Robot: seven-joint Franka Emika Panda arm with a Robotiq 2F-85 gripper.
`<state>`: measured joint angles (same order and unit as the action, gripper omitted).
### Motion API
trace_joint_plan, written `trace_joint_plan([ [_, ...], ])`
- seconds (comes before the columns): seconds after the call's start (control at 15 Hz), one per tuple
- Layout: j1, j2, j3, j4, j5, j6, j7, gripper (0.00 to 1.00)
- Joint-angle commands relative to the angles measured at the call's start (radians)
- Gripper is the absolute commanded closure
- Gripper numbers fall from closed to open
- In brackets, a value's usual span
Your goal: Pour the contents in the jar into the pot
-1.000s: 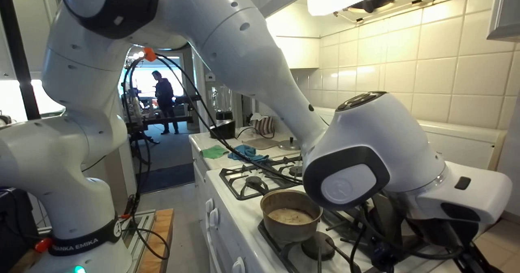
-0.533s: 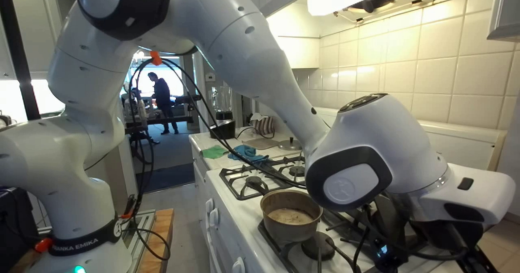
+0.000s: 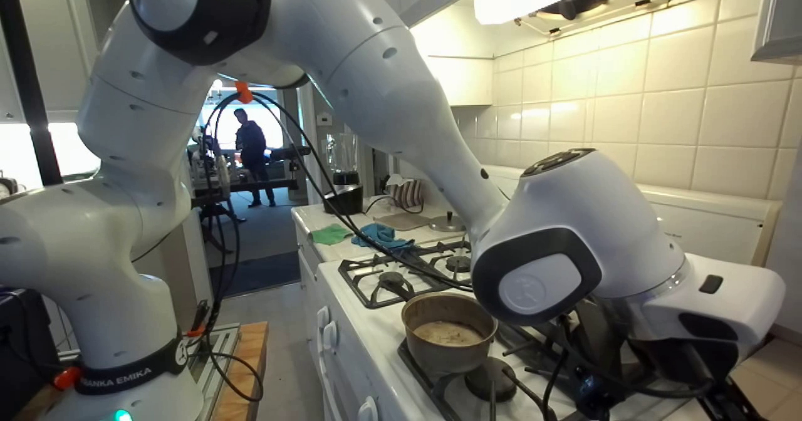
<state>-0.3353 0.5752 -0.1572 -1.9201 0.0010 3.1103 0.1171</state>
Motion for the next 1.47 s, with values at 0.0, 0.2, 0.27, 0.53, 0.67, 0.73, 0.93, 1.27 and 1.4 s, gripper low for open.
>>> trace_joint_plan([
  [0.0, 0.034, 0.008, -0.033, 0.002, 0.037, 0.027, -0.004, 0.00],
  [0.2, 0.058, -0.003, -0.058, -0.012, 0.035, 0.040, 0.003, 0.00],
  [0.27, 0.064, -0.008, -0.064, -0.019, 0.035, 0.047, 0.004, 0.00],
  [0.53, 0.087, -0.022, -0.083, -0.035, 0.035, 0.057, 0.006, 0.00],
  [0.67, 0.084, -0.033, -0.073, -0.046, 0.037, 0.056, 0.001, 0.00],
  [0.73, 0.082, -0.041, -0.067, -0.052, 0.037, 0.052, -0.003, 0.00],
  [0.93, 0.070, -0.080, -0.041, -0.084, 0.035, 0.041, -0.016, 0.00],
  [1.27, 0.078, -0.167, -0.025, -0.163, 0.025, 0.000, -0.033, 0.00],
  [1.4, 0.097, -0.201, -0.039, -0.198, 0.020, -0.011, -0.031, 0.00],
])
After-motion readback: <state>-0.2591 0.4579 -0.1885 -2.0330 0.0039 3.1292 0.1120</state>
